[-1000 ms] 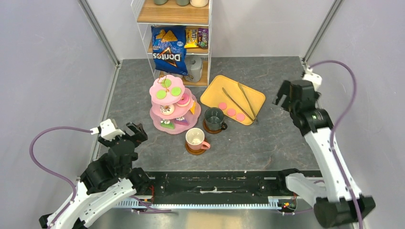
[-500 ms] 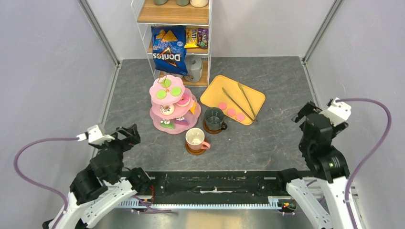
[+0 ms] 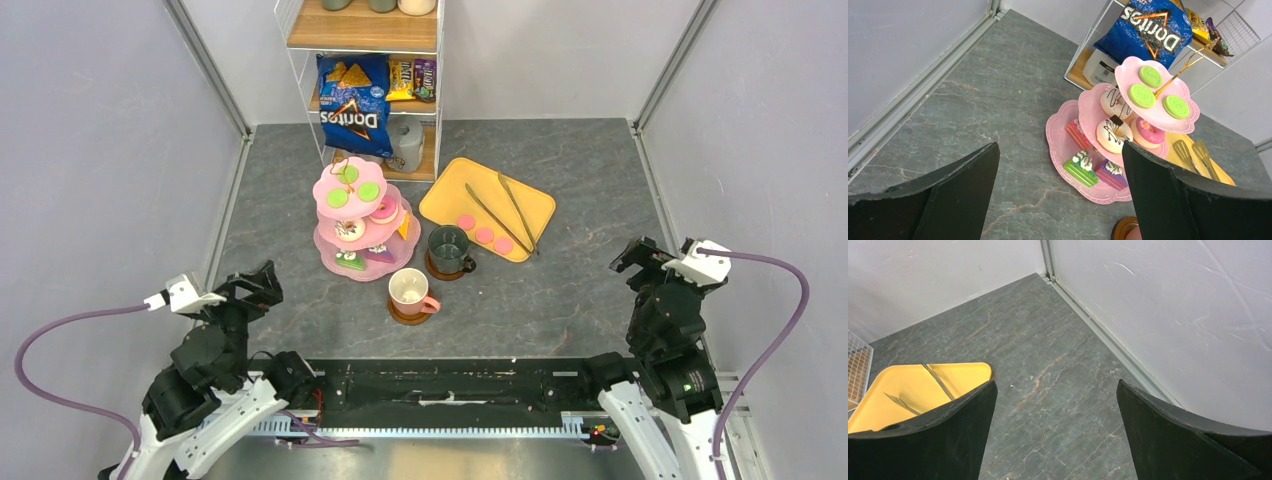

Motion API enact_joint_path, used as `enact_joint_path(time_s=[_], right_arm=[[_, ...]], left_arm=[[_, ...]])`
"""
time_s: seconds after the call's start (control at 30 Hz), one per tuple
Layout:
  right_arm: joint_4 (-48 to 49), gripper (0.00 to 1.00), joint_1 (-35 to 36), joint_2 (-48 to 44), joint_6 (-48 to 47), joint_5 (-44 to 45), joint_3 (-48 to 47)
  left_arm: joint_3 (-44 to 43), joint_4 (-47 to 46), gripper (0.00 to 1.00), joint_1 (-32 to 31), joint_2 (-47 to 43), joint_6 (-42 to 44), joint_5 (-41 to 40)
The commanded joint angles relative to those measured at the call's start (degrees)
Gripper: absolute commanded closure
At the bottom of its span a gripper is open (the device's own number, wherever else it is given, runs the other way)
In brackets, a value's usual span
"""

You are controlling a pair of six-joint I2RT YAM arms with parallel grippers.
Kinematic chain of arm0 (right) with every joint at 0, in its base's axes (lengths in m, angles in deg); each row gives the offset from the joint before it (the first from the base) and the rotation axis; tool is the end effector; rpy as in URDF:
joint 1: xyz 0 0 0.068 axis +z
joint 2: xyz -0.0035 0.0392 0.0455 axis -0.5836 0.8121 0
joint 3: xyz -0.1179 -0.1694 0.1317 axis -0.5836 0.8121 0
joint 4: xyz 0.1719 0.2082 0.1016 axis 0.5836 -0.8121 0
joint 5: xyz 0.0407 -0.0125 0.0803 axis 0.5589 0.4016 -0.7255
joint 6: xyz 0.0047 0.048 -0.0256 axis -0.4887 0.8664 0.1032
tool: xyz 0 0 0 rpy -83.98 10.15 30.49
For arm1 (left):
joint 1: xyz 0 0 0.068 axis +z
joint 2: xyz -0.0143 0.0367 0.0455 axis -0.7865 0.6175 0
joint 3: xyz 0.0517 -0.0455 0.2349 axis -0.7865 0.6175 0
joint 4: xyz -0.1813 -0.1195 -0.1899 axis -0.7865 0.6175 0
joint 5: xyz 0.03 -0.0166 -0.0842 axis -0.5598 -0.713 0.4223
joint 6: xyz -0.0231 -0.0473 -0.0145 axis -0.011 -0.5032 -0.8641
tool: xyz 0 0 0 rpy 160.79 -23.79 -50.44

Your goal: Serve the afternoon tea

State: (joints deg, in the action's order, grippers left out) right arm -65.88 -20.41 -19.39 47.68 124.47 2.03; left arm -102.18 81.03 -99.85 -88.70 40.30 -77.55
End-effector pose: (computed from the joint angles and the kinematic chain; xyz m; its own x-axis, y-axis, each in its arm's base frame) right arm 0.1146 0.0054 0.3392 0.0060 0.1467 -0.9892 0.4715 0.8719 0.1321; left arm 0.0527 -0.0110 0.3321 0.0486 -0.4209 -0.9058 -0.2083 0.8826 -0.4214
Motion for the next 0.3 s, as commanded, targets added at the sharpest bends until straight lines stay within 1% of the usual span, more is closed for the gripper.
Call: enact_joint_path(time_s=[0.0, 0.27], right_arm=[[4.1, 0.03, 0.2, 0.4, -1.3, -1.6, 0.1], [4.7, 0.03, 0.2, 0.8, -1.5, -2.2, 0.4]], left_arm=[[0.6, -2.0, 0.00, 0.2, -3.5, 2.6, -2.2], [0.6, -2.1, 0.00, 0.7, -3.7, 2.8, -2.3]])
